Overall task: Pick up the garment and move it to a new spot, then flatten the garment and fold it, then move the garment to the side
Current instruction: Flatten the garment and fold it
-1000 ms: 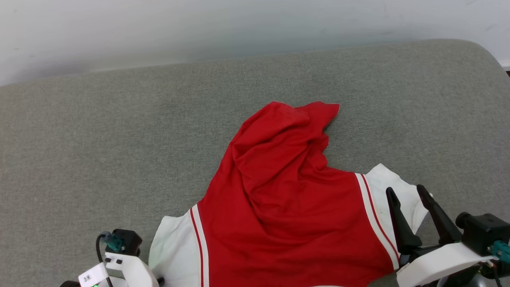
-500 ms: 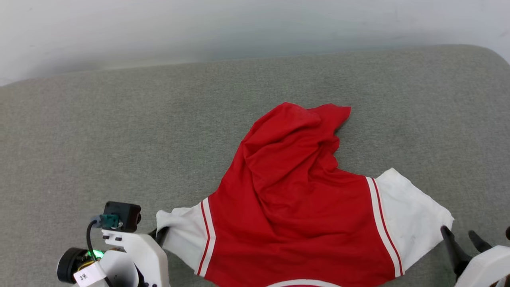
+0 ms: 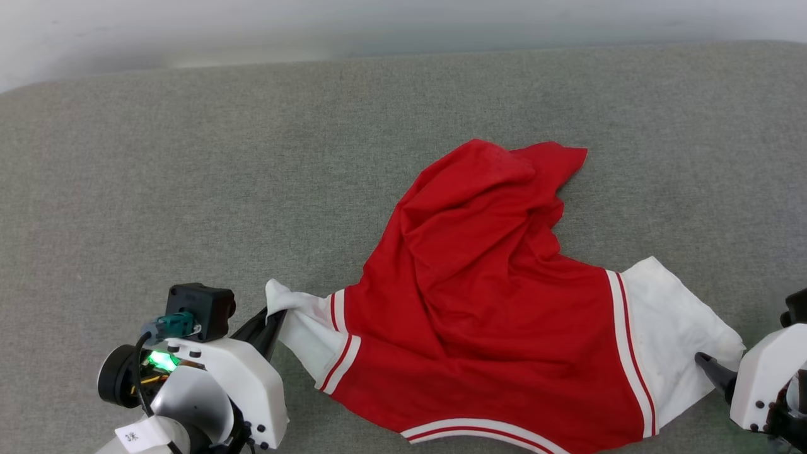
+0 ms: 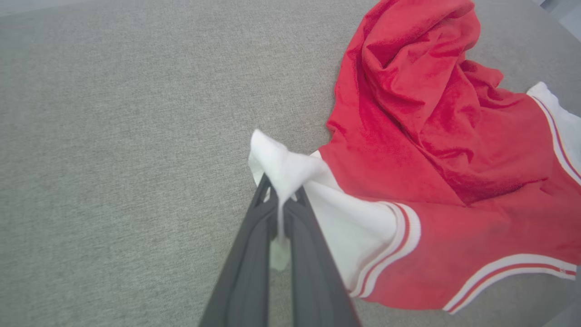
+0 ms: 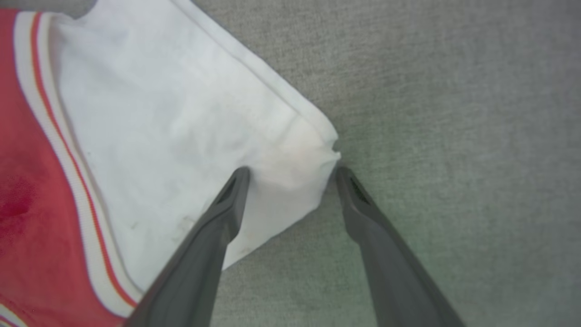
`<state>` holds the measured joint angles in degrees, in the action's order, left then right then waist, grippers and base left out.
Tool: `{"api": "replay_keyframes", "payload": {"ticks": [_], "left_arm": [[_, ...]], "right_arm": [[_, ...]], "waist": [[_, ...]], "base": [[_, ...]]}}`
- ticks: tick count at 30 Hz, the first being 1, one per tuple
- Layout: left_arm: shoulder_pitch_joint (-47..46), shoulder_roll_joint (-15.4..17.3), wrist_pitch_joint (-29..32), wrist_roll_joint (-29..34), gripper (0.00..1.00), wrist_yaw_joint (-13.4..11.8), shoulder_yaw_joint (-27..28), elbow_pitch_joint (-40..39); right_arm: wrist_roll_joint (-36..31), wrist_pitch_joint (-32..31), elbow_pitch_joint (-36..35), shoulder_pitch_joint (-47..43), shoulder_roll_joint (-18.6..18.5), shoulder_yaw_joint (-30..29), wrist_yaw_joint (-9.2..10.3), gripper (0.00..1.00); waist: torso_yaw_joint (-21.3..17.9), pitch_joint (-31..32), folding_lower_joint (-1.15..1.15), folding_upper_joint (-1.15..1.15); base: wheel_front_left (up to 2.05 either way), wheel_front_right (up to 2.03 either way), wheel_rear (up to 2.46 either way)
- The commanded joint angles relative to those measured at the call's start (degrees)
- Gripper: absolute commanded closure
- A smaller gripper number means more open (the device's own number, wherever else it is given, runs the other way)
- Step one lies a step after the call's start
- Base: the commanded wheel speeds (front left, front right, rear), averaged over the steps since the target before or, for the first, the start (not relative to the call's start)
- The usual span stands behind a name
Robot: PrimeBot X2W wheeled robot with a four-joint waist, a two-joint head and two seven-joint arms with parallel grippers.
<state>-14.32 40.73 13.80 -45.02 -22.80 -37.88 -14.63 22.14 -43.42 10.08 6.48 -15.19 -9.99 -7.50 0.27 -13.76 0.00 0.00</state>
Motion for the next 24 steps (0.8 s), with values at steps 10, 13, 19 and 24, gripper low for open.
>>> {"api": "replay_keyframes", "payload": {"ticks": [10,13,19,24], "left_arm": [[0.61,-0.85,-1.47,-0.35,1.0,-0.66,0.41,0.1],[0.81,-0.52,-2.12,-0.4,1.0,-0.8,0.86,0.13],[-1.32,-0.16,-5.1,0.87,1.0,-2.02,3.68,0.46],[-4.76,-0.35,-7.22,0.43,1.0,-2.25,7.16,1.43]], "right_arm": [[3.03,-7.3,4.74,-0.04,2.6,4.38,-0.12,1.0],[3.1,-5.28,2.27,1.63,1.11,3.74,-0.07,1.0],[2.9,1.48,-5.62,5.25,-0.67,4.37,0.02,1.0],[2.1,8.91,-9.91,9.77,-0.73,5.46,0.01,1.0]], "waist": [[0.31,-0.36,0.0,0.0],[-0.13,0.51,0.0,0.0],[-1.35,2.95,0.0,0.0],[-3.09,4.53,0.0,0.0]], "base": [[0.0,0.0,0.0],[0.0,0.0,0.0],[0.0,0.0,0.0],[0.0,0.0,0.0]]}}
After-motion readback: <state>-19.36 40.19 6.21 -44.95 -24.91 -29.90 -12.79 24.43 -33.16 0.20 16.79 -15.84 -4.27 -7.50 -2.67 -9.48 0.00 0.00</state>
